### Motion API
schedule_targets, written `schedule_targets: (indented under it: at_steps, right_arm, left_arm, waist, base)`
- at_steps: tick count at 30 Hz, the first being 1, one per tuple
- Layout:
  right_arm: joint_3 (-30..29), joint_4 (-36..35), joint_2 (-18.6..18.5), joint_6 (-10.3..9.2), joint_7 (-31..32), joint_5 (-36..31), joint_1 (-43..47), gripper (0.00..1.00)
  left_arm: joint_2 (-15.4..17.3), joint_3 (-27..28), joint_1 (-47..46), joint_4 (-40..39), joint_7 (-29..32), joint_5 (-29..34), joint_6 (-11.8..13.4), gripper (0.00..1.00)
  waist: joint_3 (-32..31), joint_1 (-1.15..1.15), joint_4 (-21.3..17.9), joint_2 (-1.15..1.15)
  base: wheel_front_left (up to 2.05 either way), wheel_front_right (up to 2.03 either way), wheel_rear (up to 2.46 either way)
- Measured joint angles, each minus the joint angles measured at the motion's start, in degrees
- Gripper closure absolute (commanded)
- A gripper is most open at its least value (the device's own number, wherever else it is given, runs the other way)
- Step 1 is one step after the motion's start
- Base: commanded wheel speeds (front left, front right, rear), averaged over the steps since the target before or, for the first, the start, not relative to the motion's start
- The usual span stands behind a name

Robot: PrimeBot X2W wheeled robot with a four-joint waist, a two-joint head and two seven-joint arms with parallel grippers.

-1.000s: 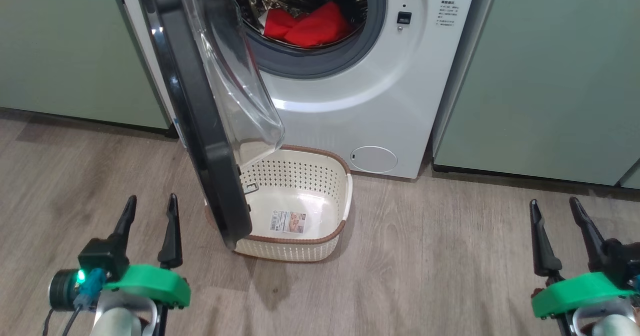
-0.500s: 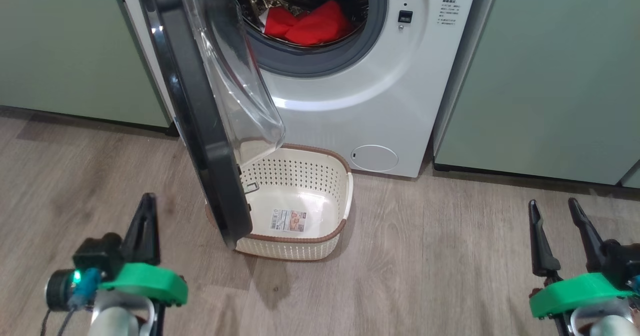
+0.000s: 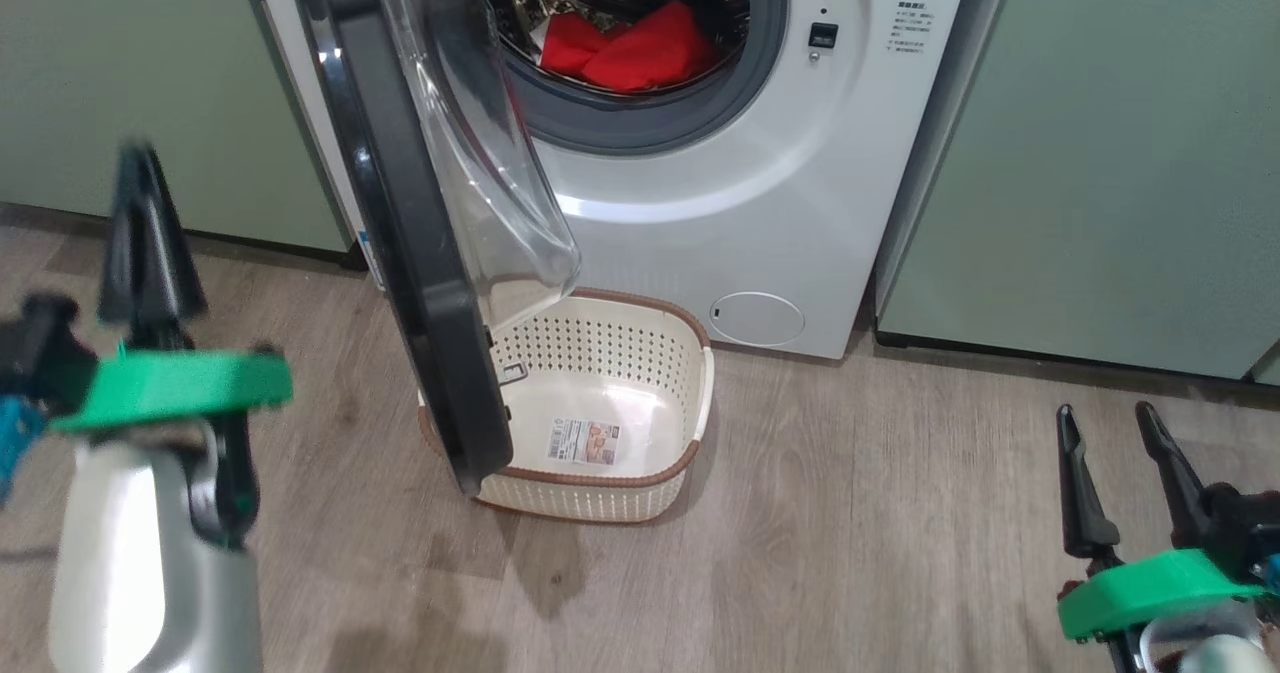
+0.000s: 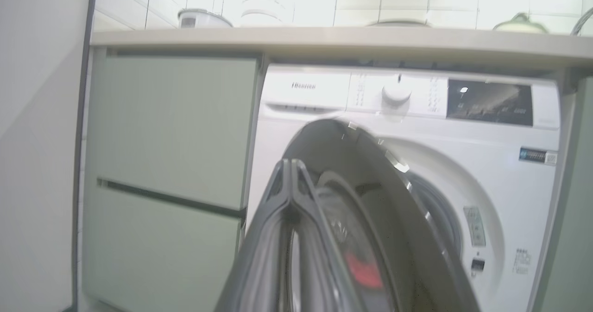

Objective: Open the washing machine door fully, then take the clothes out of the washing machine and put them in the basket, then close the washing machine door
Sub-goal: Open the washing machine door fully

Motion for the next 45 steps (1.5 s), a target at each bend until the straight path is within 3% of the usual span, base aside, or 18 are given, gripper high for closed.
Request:
schedule_targets:
  at_steps: [7, 17, 22, 27, 32, 38, 45]
  right_arm:
    - [0.0, 0.4, 0.0, 0.01, 0.0, 0.1, 0.7, 0.00]
    - [0.2, 0.4, 0.1, 0.00, 0.0, 0.1, 0.8, 0.00]
    - [0.1, 0.4, 0.1, 0.00, 0.0, 0.1, 0.8, 0.00]
    - [-0.2, 0.4, 0.1, 0.00, 0.0, 0.2, 0.8, 0.00]
    - [-0.3, 0.3, 0.1, 0.00, 0.0, 0.3, 0.8, 0.00]
    - [-0.6, 0.3, 0.0, 0.00, 0.0, 0.3, 0.8, 0.00]
    - [-0.6, 0.3, 0.0, 0.00, 0.0, 0.6, 0.8, 0.00]
  left_arm:
    - [0.0, -9.2, -9.1, -6.4, 1.2, -0.2, 0.8, 1.00]
    - [0.0, -35.4, -11.7, -12.3, 6.6, -5.1, 5.6, 1.00]
    - [0.0, -45.9, -6.8, -9.6, 6.6, -6.6, 7.8, 1.00]
    - [0.5, -53.4, -2.5, -1.9, 3.9, -6.4, 7.9, 1.00]
    - [0.7, -54.2, 0.0, 7.7, 1.3, -7.3, 9.1, 1.00]
    - [0.8, -49.6, 0.5, 15.9, 0.3, -8.2, 10.4, 1.00]
    - [1.2, -43.0, 0.5, 17.4, 0.2, -7.0, 11.3, 1.00]
  waist:
    - [-0.4, 0.00, 0.0, 0.00]
    - [-0.6, 0.00, -1.3, 0.00]
    - [0.1, 0.00, -1.7, 0.00]
    - [0.9, 0.00, -1.7, 0.00]
    - [1.5, 0.00, -1.7, 0.00]
    - [1.8, 0.00, -1.3, 0.00]
    - [2.3, 0.00, -0.4, 0.00]
  base:
    - [0.00, 0.00, 0.00]
    - [0.00, 0.00, 0.00]
    - [0.00, 0.00, 0.00]
    - [0.00, 0.00, 0.00]
    - [0.00, 0.00, 0.00]
    - [0.00, 0.00, 0.00]
    - [0.00, 0.00, 0.00]
